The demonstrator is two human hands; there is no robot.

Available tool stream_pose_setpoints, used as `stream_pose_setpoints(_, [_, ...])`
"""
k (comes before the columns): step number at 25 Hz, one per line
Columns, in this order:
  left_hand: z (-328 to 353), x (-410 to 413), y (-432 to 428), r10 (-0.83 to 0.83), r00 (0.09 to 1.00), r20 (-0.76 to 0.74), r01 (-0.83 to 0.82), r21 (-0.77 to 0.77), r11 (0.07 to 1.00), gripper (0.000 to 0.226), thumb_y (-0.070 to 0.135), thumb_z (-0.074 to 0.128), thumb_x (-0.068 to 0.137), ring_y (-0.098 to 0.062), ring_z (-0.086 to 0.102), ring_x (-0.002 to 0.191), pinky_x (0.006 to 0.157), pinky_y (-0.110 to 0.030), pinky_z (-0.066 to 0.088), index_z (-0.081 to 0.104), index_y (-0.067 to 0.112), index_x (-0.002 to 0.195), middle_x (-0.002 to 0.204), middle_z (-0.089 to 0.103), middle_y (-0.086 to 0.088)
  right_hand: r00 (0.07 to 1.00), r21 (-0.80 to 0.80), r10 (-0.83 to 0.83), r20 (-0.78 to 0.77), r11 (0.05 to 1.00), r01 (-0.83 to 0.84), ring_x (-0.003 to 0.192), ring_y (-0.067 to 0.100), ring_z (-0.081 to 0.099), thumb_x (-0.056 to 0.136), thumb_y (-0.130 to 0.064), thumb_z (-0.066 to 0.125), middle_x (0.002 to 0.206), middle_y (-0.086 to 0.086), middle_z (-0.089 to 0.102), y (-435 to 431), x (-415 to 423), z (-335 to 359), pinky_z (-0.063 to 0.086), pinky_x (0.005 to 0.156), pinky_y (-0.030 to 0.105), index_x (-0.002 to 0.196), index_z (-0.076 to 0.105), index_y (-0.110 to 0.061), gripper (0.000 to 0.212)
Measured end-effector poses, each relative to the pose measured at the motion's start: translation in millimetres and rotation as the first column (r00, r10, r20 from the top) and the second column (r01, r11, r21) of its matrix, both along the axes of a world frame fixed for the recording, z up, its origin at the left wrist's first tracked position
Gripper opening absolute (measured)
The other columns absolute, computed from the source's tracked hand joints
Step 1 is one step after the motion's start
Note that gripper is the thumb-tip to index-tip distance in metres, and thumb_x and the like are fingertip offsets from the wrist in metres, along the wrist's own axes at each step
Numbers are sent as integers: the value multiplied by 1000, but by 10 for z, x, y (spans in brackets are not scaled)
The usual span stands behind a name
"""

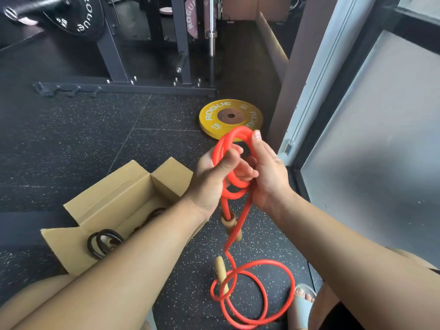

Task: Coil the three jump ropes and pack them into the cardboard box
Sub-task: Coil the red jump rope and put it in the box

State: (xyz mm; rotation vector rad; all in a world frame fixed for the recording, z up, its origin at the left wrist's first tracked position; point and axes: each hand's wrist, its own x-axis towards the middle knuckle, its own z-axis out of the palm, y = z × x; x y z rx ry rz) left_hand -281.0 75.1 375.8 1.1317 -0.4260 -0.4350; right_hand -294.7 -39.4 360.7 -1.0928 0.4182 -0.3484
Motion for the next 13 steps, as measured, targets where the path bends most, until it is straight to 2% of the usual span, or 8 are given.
stream_pose_setpoints(2, [6,-1,-6,117,992,50,-121,85,989,55,69,83,54,-21,59,46,58,-33,55,64,18,60,46,54,-3,1000,-42,30,-2,999,-30,51,14,35,92,-61,62,64,3,34,26,-37,-20,33,48,25,109,71,-13,52])
stream_pose_setpoints(4, [79,26,16,252,968,-9,-248,151,957,59,70,70,65,-18,38,33,46,-27,44,46,19,45,37,36,-2,996,-149,94,-7,984,-94,47,17,47,100,-55,52,59,2,45,52,-68,27,41,48,26,103,70,-18,42])
stream_pose_setpoints(6, [144,67,53,264,961,-81,-249,156,956,63,74,55,76,-17,26,31,44,-26,30,36,18,52,36,27,-2,991,-343,122,-52,930,-133,48,18,58,104,-52,43,58,1,58,46,-93,103,46,47,26,92,67,-20,42])
stream_pose_setpoints(8, [192,99,82,186,976,-114,-172,125,977,60,70,45,83,-17,22,31,47,-35,18,36,17,57,36,24,-1,984,-521,111,-139,837,-168,49,16,63,105,-55,35,59,-2,61,-11,-109,127,49,42,29,92,63,-17,48])
stream_pose_setpoints(9, [214,114,97,148,981,-126,-137,90,986,56,63,44,88,-16,21,30,49,-39,15,39,16,58,35,24,0,977,-573,118,-178,795,-200,52,17,64,105,-57,32,62,0,60,-44,-125,115,52,43,33,96,62,-18,50])
stream_pose_setpoints(11, [265,164,151,82,979,-187,-88,-20,996,46,47,41,97,-13,19,29,48,-36,17,44,17,63,35,24,3,967,-623,167,-194,741,-253,58,17,66,106,-55,28,76,2,60,-78,-161,21,59,53,41,115,58,-26,43])
stream_pose_setpoints(13, [316,239,234,-4,963,-269,-42,-164,986,38,39,34,97,-11,17,31,47,-31,21,46,17,67,36,23,7,961,-613,241,-134,742,-272,69,12,66,110,-42,29,93,0,59,-56,-231,-115,61,66,39,133,47,-26,33])
